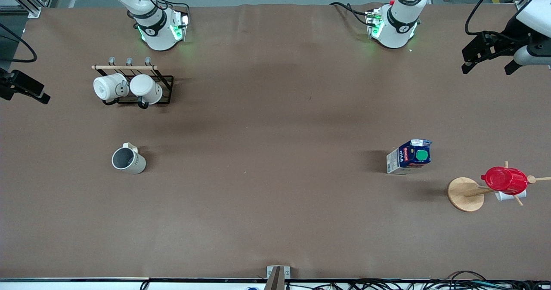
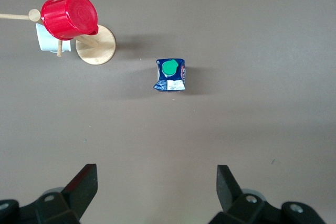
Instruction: Place cup and milk on table
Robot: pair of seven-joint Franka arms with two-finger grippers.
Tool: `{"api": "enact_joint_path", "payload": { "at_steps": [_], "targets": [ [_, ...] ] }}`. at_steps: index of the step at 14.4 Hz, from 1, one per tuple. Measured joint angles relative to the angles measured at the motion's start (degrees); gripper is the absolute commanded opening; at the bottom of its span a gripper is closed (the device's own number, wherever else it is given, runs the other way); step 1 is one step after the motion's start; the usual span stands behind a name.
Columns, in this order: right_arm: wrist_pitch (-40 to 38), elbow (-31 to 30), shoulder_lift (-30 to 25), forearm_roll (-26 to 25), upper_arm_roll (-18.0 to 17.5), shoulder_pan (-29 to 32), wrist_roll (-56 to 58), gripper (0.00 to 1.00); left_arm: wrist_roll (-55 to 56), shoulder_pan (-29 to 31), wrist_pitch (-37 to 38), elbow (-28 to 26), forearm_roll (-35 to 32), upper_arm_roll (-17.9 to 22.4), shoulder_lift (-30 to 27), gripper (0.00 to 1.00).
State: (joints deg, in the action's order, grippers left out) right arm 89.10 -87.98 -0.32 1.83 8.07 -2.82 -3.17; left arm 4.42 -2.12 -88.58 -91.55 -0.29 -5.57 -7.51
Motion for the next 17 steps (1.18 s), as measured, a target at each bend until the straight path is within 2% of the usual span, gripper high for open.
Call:
{"api": "enact_joint_path", "payload": {
  "at_steps": [13,15,17],
  "targets": [
    [0.2,-0.8,0.6,-0.4,-0.3,-0.2,0.0,1.0,0.0,0.1,0.0,1.2,0.0,0.0,0.8,1.0],
    [3.1,-2.6,2.4,-0.4,-0.6,-0.8,1.1,1.0,0.0,0.2,0.0,1.7,0.0,0.1,1.3,1.0],
    [9.7,-6.9,4.5,-0.4,-0.5,-0.8,4.8,1.0,0.0,0.3,0.0,3.1,0.0,0.2,2.4,1.0]
  ]
}}
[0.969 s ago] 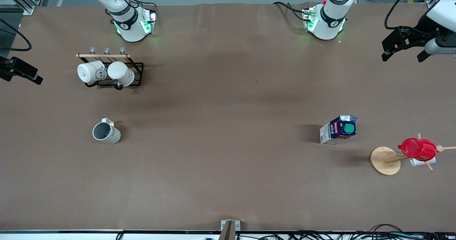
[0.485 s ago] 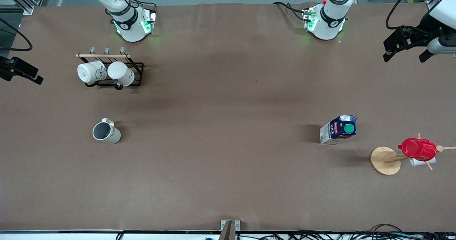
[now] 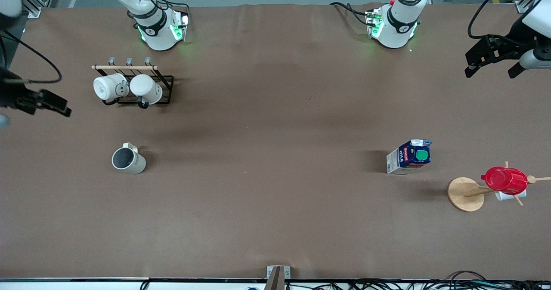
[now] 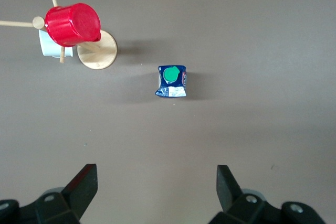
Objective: Place cup and milk on table
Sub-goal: 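Lower the right gripper onto the white mug and grasp its rim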
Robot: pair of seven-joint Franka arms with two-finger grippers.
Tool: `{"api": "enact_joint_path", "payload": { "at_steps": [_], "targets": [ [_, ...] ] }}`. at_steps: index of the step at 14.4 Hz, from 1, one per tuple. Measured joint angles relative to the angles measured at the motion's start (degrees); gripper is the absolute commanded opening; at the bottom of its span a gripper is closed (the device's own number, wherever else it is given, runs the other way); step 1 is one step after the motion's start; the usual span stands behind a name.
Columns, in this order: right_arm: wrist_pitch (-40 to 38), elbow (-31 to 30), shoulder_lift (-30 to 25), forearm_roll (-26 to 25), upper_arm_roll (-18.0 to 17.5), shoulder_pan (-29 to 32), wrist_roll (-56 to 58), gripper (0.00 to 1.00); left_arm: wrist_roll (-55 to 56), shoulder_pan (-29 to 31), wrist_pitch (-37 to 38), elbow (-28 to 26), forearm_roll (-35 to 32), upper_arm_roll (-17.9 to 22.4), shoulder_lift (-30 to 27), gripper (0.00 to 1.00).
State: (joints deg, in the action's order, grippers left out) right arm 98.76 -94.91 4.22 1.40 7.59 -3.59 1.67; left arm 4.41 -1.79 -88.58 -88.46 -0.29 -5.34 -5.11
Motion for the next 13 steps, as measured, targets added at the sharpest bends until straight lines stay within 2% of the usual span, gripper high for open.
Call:
{"api": "enact_joint_path", "payload": {
  "at_steps": [5,10,12,13],
  "targets": [
    [22.6,-16.8,3.9,-0.1,1.0,0.8,6.8,1.0,0.0,0.1,0.0,1.6,0.0,0.0,1.7,1.0],
    [32.3,-19.8,12.4,-0.1,1.0,0.8,10.5,1.0,0.0,0.1,0.0,1.7,0.0,0.0,1.8,1.0],
    [37.2,-21.3,15.2,-0.1,1.0,0.8,12.3,0.94,0.0,0.1,0.0,1.7,0.0,0.0,1.8,1.0],
    [39.3,-22.1,16.3,-0.1,1.0,0.9,13.0,0.87,0.0,0.1,0.0,1.7,0.0,0.0,1.8,1.0]
  ]
}}
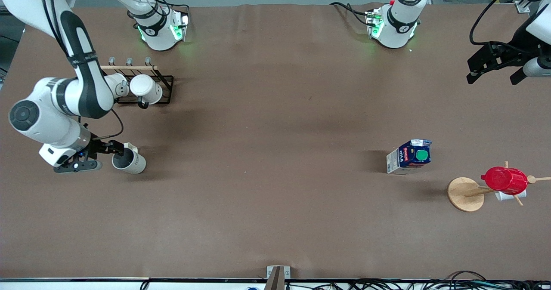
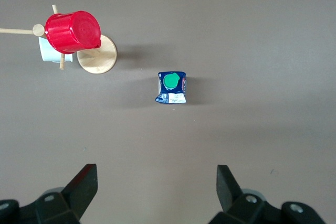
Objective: Place cup and milk on table
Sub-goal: 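Lower the right gripper onto the white mug and grasp its rim, then carry the white mug with the right gripper while the left gripper reaches the milk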
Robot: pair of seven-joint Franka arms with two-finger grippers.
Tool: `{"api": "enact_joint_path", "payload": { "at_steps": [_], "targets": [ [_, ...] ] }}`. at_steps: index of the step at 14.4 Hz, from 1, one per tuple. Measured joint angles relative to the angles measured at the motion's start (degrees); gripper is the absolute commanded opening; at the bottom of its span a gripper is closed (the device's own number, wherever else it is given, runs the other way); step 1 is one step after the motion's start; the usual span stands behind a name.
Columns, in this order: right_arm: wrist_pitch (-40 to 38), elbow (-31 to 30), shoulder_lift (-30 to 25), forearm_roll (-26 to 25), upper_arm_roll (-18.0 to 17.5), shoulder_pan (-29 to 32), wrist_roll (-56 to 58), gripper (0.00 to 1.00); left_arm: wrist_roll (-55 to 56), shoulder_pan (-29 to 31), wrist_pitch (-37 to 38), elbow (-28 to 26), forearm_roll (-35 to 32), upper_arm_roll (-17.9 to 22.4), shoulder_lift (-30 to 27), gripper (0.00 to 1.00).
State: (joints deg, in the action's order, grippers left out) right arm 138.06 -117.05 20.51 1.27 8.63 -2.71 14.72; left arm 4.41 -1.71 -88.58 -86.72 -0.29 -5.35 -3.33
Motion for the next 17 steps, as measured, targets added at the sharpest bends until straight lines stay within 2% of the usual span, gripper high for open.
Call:
{"api": "enact_joint_path", "payload": {
  "at_steps": [2,3,6,7,8,11,14,17],
  "targets": [
    [2.3,-1.1,1.8,0.0,0.0,0.0,0.6,0.73,0.0,0.0,0.0,0.0,0.0,0.0,0.0,1.0],
    [2.6,-1.1,2.3,0.0,0.0,0.0,0.7,0.61,0.0,0.0,0.0,0.0,0.0,0.0,0.1,1.0],
    [2.7,-1.1,2.7,0.0,-0.1,0.0,0.7,0.17,0.0,0.0,0.0,0.0,0.0,0.0,0.7,1.0],
    [2.7,-1.1,2.7,0.0,-0.1,0.0,0.7,0.06,0.0,0.0,0.0,0.0,0.0,0.0,0.9,1.0],
    [2.6,-1.1,2.7,0.4,-0.1,0.0,0.6,0.01,0.0,0.0,0.0,0.0,0.0,0.0,1.0,1.0],
    [2.5,-1.1,2.7,3.7,-0.3,-0.2,0.4,0.0,0.0,0.0,0.0,0.0,0.0,-0.1,1.1,1.0],
    [1.1,-0.4,2.7,4.4,-0.5,-0.3,-1.2,0.0,0.0,0.0,0.0,0.0,0.0,-0.1,1.2,1.0],
    [-9.2,4.8,2.3,4.6,-0.8,-1.2,-7.3,0.0,0.0,0.0,0.0,0.0,0.0,-0.1,1.3,1.0]
  ]
}}
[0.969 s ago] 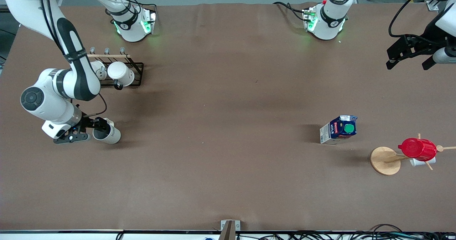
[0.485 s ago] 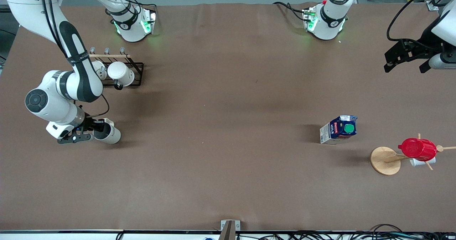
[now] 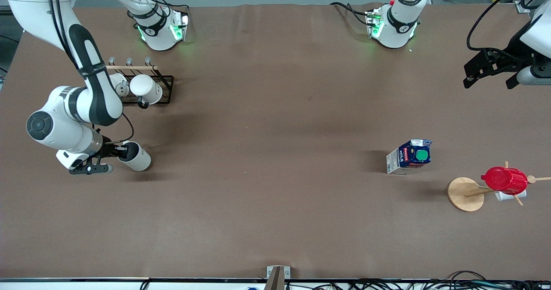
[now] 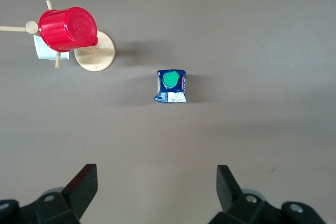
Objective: Place cup and milk on table
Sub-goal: 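Carry the white mug with the right gripper while the left gripper reaches the milk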
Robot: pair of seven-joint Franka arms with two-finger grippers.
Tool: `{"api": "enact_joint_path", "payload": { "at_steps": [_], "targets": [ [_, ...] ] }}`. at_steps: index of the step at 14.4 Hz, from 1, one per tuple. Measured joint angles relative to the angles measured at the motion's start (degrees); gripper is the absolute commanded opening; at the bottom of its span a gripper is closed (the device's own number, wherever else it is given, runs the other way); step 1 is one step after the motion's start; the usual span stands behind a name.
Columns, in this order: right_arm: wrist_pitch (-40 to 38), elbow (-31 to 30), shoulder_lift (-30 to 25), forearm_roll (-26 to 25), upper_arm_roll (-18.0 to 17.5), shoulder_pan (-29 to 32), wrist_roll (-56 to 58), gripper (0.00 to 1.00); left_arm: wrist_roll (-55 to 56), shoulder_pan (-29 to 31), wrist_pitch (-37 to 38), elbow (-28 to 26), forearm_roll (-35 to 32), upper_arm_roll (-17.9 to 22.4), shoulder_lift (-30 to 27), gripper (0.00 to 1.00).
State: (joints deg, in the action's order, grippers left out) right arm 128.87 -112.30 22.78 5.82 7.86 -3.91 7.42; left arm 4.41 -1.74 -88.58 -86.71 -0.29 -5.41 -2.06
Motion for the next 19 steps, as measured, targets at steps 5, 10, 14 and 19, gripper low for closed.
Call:
{"api": "enact_joint_path", "payload": {
  "at_steps": [5,10,14,19],
  "targets": [
    [-10.3,7.6,-2.5,0.3,-8.5,-3.4,-28.8,0.0,0.0,0.0,0.0,0.0,0.0,0.0,0.1,1.0],
    [-9.9,11.8,-1.1,0.2,-18.1,-7.9,-56.6,0.0,0.0,0.0,0.1,-0.2,0.0,0.0,1.5,1.0],
    [-4.0,15.0,5.1,-0.1,-18.6,-15.0,-68.5,0.0,0.2,0.0,-3.0,-2.7,0.0,0.0,5.4,1.0],
    [0.4,15.9,11.6,-3.9,-18.6,-21.7,-79.0,0.0,0.3,0.0,-19.3,-12.1,0.0,0.0,11.6,1.0]
  ]
}}
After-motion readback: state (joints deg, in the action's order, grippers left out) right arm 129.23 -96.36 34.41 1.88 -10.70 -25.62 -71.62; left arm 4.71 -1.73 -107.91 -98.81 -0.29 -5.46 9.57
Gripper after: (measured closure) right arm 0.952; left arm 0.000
